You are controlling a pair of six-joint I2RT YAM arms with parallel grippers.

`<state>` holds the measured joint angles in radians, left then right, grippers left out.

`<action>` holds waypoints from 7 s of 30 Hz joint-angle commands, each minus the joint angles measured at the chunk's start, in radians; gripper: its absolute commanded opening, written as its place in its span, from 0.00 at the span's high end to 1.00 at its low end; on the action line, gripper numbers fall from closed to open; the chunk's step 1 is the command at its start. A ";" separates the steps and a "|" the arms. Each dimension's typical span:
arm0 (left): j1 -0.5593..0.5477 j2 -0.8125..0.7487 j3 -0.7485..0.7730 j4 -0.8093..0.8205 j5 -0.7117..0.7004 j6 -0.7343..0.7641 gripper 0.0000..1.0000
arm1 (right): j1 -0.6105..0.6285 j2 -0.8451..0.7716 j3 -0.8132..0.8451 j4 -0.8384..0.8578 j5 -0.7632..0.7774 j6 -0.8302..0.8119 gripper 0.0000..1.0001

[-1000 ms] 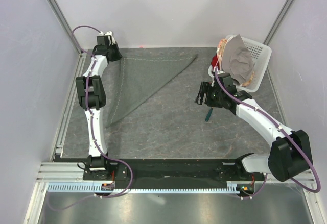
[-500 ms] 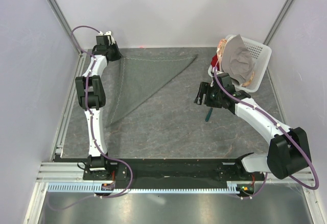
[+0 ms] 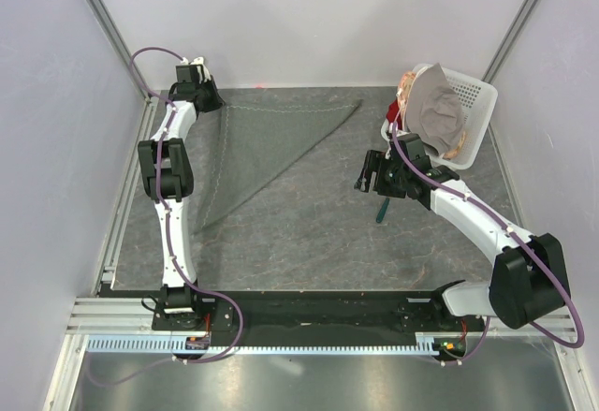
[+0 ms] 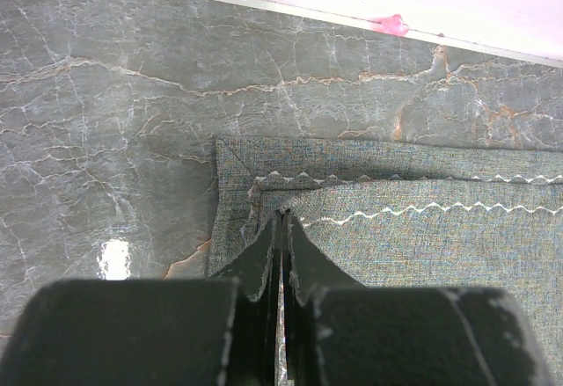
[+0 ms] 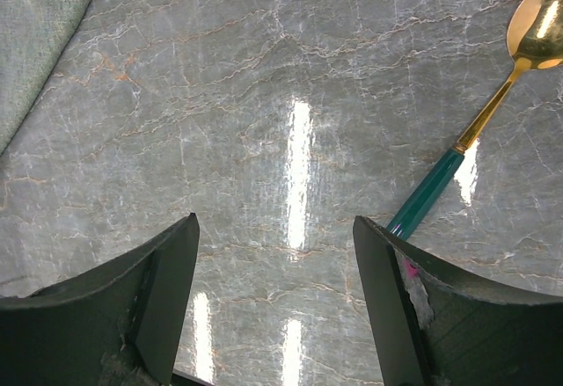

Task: Fold the napkin, place the utensils inside, and roll it up
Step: Fold the napkin

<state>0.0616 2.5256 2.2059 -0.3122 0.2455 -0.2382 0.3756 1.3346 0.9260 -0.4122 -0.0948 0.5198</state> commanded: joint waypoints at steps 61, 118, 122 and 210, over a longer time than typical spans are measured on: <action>-0.037 -0.249 -0.192 0.015 0.006 0.039 0.37 | -0.012 -0.177 0.074 -0.050 0.179 -0.147 0.13; -0.045 0.058 0.138 -0.176 -0.158 0.020 0.60 | -0.020 -0.064 0.059 0.021 0.110 -0.084 0.13; -0.048 -0.025 0.097 -0.159 -0.153 0.005 0.44 | -0.018 -0.058 0.051 0.030 0.096 -0.084 0.13; -0.577 -1.297 -1.896 0.463 -0.316 -0.551 0.08 | -0.018 -0.236 -0.115 0.082 -0.071 -0.040 0.12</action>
<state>-0.4515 1.2755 0.4019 0.2062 -0.0467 -0.6773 0.3618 1.1248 0.8078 -0.3302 -0.1791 0.4721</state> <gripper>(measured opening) 0.921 0.874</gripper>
